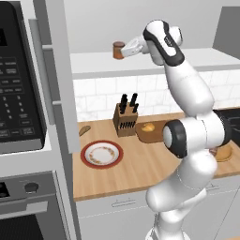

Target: From the different types of pastries on the counter, select a croissant and place it on the cutting board. Then retrieve a jar of jam from the cabinet and place it alongside the croissant on the cutting board.

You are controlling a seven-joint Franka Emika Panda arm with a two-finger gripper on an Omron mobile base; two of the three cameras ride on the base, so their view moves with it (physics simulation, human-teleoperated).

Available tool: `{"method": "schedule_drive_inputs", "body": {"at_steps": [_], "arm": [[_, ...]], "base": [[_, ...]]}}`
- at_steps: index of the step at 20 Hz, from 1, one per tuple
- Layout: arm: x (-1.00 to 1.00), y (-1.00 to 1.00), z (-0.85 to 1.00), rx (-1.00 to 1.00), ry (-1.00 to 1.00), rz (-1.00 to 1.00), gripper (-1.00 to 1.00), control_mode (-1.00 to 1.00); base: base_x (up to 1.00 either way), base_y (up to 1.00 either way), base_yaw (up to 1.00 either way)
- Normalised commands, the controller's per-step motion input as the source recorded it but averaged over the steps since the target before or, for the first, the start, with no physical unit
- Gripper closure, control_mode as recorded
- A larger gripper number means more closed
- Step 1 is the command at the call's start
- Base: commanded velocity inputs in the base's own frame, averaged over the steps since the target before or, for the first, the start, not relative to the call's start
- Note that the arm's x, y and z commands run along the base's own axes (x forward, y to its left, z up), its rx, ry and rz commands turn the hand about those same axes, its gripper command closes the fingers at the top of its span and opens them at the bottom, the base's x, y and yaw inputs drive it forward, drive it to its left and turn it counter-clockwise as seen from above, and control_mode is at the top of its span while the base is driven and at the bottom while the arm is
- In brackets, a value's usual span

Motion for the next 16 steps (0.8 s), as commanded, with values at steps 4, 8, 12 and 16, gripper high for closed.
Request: {"method": "schedule_drive_inputs", "body": {"at_steps": [4, 8, 12, 16], "arm": [[-0.87, -0.68, 0.21, -0.03, 0.05, -0.05, 1.0, -1.0], [-1.0, -0.77, 0.0, 0.0, 0.12, -0.16, 1.0, -1.0], [-1.0, -0.83, 0.0, 0.0, 0.03, -0.18, 1.0, -1.0], [-0.99, -0.79, 0.0, -0.01, -0.1, -0.14, 1.0, -1.0]], "base": [[0.0, 0.0, 0.0], [0.0, 0.0, 0.0], [0.0, 0.0, 0.0], [0.0, 0.0, 0.0]]}}
